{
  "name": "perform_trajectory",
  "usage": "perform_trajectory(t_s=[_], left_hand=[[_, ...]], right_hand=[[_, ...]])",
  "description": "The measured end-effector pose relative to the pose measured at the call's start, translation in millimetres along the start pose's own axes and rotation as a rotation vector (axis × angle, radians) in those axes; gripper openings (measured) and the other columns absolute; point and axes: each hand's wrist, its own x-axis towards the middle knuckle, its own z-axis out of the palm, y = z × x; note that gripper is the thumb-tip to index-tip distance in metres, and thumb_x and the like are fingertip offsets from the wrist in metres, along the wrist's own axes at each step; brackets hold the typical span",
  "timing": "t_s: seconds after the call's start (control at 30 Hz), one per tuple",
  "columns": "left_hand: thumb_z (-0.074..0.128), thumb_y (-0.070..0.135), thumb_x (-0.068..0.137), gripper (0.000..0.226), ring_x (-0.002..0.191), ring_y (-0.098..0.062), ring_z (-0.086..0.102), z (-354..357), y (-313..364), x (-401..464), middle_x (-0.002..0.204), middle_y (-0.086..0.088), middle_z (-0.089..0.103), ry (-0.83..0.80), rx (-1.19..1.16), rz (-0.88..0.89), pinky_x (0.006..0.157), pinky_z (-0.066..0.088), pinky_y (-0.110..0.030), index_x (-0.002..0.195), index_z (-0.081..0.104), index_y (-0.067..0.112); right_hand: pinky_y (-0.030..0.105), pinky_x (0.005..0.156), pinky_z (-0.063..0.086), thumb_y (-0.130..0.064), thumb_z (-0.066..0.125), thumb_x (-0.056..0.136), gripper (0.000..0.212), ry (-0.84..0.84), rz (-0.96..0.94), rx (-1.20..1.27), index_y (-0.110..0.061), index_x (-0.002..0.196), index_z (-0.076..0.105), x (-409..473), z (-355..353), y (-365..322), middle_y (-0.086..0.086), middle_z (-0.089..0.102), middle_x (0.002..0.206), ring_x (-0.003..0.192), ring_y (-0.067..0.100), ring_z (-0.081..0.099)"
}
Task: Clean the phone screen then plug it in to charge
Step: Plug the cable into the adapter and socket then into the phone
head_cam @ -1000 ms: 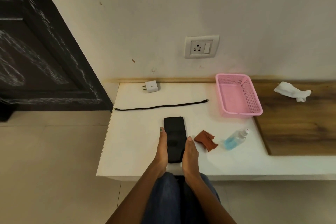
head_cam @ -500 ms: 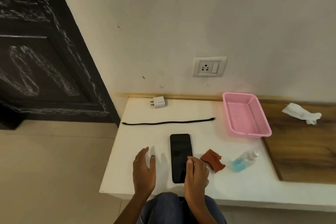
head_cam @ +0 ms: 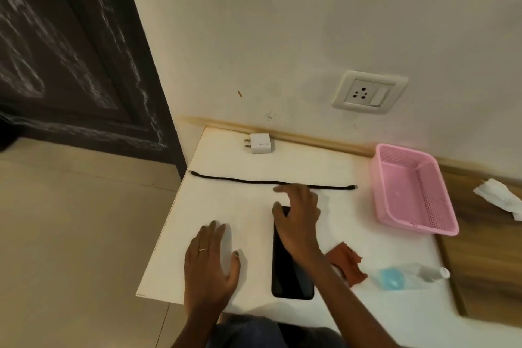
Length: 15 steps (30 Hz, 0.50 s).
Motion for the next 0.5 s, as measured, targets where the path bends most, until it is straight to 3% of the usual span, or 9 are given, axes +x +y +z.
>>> perform_trajectory(t_s=[0.23, 0.33, 0.5], left_hand=[[0.06, 0.043, 0.078, 0.059, 0.133, -0.028, 0.041, 5, -5, 0, 0.143, -0.003, 0.048, 0.043, 0.043, -0.013, 0.109, 0.031, -0.049, 0.132, 0.052, 0.023], [0.055, 0.045, 0.079, 0.056, 0.132, -0.027, 0.042, 4, -5, 0, 0.142, -0.002, 0.049, 0.068, 0.035, -0.013, 0.108, 0.034, -0.049, 0.131, 0.051, 0.024], [0.048, 0.047, 0.081, 0.054, 0.132, -0.026, 0.042, 3, -5, 0, 0.142, -0.002, 0.049, 0.093, 0.03, -0.011, 0.109, 0.034, -0.048, 0.129, 0.052, 0.024]], right_hand=[[0.043, 0.096, 0.033, -0.026, 0.056, 0.086, 0.059, -0.272, -0.106, -0.44, -0.019, 0.14, 0.032, 141, 48, -5, 0.008, 0.03, 0.143, 0.127, 0.029, 0.03], [0.047, 0.099, 0.032, -0.029, 0.057, 0.087, 0.069, -0.333, -0.154, -0.566, -0.016, 0.144, 0.02, 166, 63, -3, 0.009, 0.026, 0.146, 0.129, 0.032, 0.03], [0.044, 0.096, 0.036, -0.029, 0.06, 0.086, 0.059, -0.306, -0.109, -0.64, -0.01, 0.135, 0.033, 166, 77, 3, 0.015, 0.034, 0.136, 0.121, 0.035, 0.036]])
